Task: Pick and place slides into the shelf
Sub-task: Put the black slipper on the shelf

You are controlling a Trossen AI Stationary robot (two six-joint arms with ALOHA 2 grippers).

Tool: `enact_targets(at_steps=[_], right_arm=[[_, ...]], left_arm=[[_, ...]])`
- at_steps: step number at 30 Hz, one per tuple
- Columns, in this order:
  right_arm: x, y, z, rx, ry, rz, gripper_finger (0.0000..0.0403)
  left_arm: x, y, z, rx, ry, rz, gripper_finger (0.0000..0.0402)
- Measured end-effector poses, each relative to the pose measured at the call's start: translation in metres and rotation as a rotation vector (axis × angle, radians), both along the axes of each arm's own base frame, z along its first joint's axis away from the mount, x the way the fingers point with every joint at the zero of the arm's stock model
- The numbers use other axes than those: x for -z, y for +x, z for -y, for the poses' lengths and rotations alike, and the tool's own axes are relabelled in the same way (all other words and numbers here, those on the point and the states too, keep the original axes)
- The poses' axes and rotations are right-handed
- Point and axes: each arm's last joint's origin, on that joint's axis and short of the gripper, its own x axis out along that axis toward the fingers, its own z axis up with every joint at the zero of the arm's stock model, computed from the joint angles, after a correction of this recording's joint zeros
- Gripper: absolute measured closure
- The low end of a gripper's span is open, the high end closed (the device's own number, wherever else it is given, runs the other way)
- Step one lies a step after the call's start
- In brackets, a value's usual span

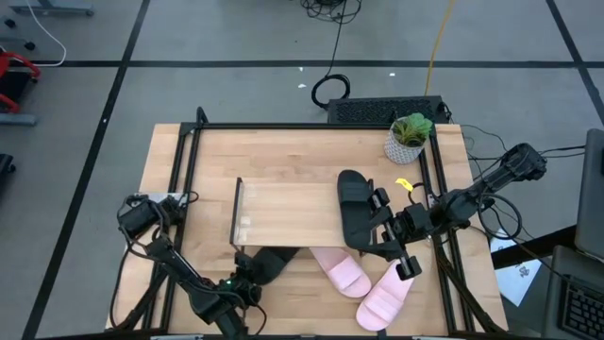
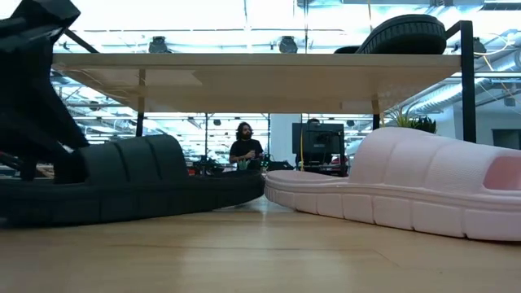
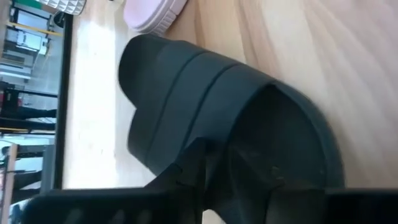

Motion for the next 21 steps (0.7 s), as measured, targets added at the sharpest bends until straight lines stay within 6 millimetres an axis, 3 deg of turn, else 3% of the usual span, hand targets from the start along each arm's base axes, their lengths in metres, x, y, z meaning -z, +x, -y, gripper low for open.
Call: enact_targets(at_steps=[4, 11, 21], right_arm=[[0.000, 0.000, 0.000, 0.000, 0.000, 0.000, 0.0264], [0.000, 0.000, 0.000, 0.016, -0.003, 0.000, 0.0264], [-0.003, 0.000, 0.003, 0.055, 0.022, 0.017, 0.0264]], left_arm=[[0.001, -0.001, 0.000, -0.002, -0.030, -0.026, 0.0393], [0.001, -0.002, 0.004, -0.006, -0.086, -0.074, 0.0401], [-0.017, -0.004, 0.016, 0.003, -0.083, -0.080, 0.0401]])
